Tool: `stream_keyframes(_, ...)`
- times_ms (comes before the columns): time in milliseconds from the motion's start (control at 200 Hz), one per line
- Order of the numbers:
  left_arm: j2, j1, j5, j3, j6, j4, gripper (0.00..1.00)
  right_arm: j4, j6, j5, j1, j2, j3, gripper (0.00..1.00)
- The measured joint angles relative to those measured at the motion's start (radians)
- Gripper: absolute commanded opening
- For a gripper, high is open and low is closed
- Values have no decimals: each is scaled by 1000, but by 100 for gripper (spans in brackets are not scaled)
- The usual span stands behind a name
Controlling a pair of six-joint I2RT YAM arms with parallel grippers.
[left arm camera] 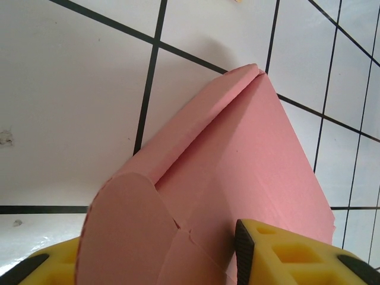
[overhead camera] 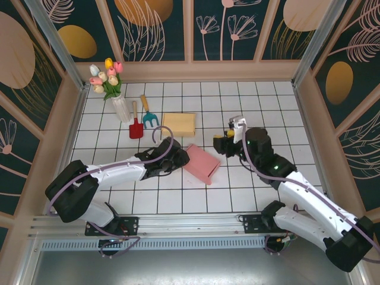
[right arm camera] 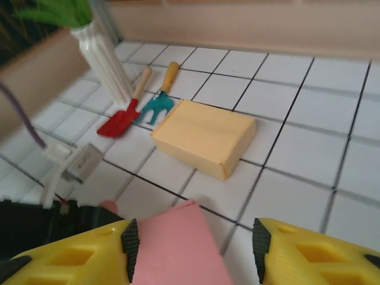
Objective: Fold the paper box
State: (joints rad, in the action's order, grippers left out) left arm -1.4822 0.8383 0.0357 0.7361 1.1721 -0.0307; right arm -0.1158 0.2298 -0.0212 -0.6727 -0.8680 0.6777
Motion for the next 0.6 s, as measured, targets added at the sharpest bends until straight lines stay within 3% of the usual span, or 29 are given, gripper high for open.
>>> stream_keyframes(100,0,0,1,0,0,0,45,85,197,50,-50,1,-153,60)
stream_keyframes(240,6,0,21,0,0,0,45,135,357,143,-109,-5,-292,61)
stream_keyframes(601,13,3,49,-14,0,1,44,292,504,237,-191,-67,-401,64)
